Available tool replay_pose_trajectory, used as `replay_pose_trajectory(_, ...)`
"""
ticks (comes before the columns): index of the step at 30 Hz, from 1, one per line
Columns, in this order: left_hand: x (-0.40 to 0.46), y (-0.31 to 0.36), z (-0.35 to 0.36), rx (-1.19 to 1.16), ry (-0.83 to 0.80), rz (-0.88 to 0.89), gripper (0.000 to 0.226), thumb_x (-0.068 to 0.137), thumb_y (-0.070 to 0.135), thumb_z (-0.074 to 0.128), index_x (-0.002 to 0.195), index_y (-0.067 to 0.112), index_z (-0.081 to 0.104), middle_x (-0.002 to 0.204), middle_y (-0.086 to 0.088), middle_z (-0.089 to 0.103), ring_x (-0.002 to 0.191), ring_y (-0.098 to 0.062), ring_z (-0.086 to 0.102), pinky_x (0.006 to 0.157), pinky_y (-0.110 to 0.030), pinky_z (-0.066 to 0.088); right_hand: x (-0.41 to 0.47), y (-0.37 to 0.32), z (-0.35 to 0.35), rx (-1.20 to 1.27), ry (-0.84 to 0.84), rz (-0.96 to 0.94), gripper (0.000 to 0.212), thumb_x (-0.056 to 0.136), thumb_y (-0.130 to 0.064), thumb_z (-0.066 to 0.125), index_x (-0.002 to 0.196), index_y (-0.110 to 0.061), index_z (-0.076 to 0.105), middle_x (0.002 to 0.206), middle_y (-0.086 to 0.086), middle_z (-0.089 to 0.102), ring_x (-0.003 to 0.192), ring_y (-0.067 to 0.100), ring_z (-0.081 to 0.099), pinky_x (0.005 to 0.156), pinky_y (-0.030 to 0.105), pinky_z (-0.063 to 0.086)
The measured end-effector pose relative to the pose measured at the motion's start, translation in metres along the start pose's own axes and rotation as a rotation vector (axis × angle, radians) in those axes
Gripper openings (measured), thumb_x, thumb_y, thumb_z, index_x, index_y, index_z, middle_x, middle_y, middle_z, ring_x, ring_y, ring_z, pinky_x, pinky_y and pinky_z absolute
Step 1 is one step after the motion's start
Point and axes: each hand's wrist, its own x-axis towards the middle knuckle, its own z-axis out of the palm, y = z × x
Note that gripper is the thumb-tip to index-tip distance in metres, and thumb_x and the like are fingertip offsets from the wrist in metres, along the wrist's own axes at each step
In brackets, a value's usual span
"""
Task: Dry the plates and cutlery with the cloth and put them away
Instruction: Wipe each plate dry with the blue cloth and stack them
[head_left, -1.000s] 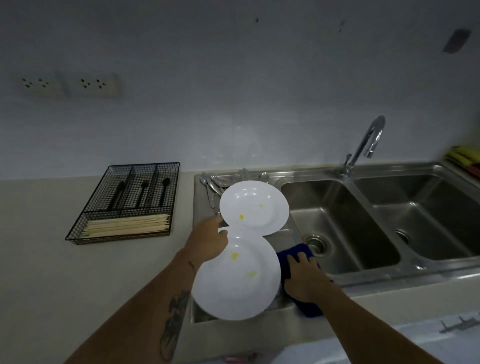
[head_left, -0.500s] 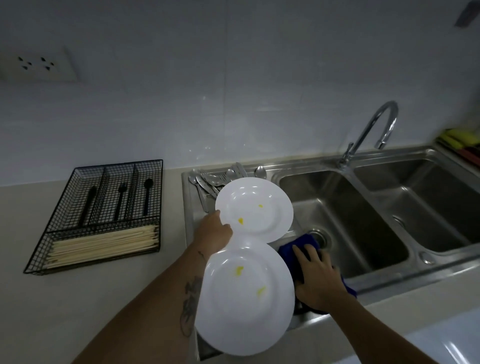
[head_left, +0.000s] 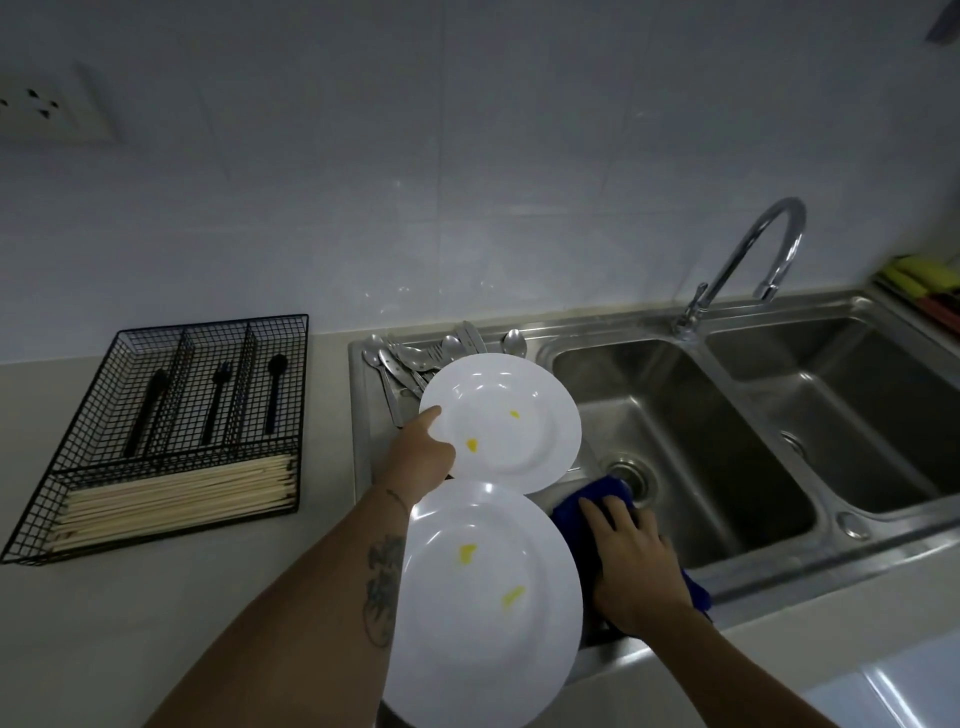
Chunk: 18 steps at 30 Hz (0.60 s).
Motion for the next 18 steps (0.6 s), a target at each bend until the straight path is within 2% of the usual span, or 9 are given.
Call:
replay_pose_trajectory(2,0.005,-0.002,0.0,-0.064,-0.004,-0.002,0.069,0.086,-0.002,0.044,0.149,0.024,0.039,0.145,-0.009,0.046,0.122,-0.028,0.051,0.075,-0.023,0.051,0.003,0.003,-0.002,0.043,0.01,0.007,0.076,0.084,-0.029,0.057,0.149,-0.03,0.017,0.152,-0.003,0.022,0.133,0.028,0.028,0.106,0.042,0.038)
replay_pose_trajectory(4,0.007,-0.002,-0.001,-0.123,-0.006,-0.016,0.067,0.086,-0.003,0.043,0.147,0.024,0.041,0.144,-0.009,0.047,0.121,-0.028,0.051,0.087,-0.03,0.048,0.006,0.003,-0.005,0.096,0.038,0.03,0.073,0.083,-0.022,0.053,0.149,-0.028,0.022,0.151,-0.003,0.026,0.129,0.027,0.032,0.1,0.04,0.043)
replay_pose_trajectory(6,0.01,-0.002,-0.002,-0.167,-0.001,-0.026,0.067,0.086,-0.004,0.041,0.147,0.024,0.042,0.141,-0.008,0.048,0.116,-0.026,0.051,0.087,-0.03,0.047,0.01,0.003,-0.008,0.157,0.064,0.064,0.072,0.083,-0.018,0.051,0.149,-0.027,0.025,0.15,-0.003,0.029,0.127,0.028,0.034,0.097,0.039,0.045)
replay_pose_trajectory(10,0.01,-0.001,-0.002,-0.255,0.047,-0.033,0.067,0.087,-0.007,0.036,0.145,0.025,0.045,0.125,-0.003,0.05,0.106,-0.024,0.051,0.086,-0.032,0.049,0.013,0.001,-0.013,0.279,0.125,0.106,0.068,0.083,-0.013,0.052,0.148,-0.023,0.032,0.146,0.0,0.038,0.124,0.029,0.039,0.101,0.04,0.043)
replay_pose_trajectory(15,0.007,0.003,-0.003,-0.253,0.135,0.022,0.07,0.083,-0.006,0.038,0.143,0.027,0.048,0.126,-0.003,0.056,0.106,-0.024,0.054,0.094,-0.037,0.051,0.019,-0.004,-0.029,0.403,0.3,0.082,0.063,0.078,-0.012,0.054,0.139,-0.021,0.044,0.13,0.0,0.051,0.111,0.028,0.049,0.095,0.042,0.047)
replay_pose_trajectory(18,0.003,0.01,-0.006,-0.261,0.206,0.058,0.071,0.081,-0.008,0.04,0.142,0.026,0.049,0.128,-0.007,0.057,0.107,-0.026,0.055,0.094,-0.039,0.052,0.025,-0.014,-0.051,0.373,0.392,0.02,0.062,0.079,-0.013,0.056,0.14,-0.02,0.043,0.129,-0.001,0.049,0.108,0.024,0.048,0.093,0.041,0.048)
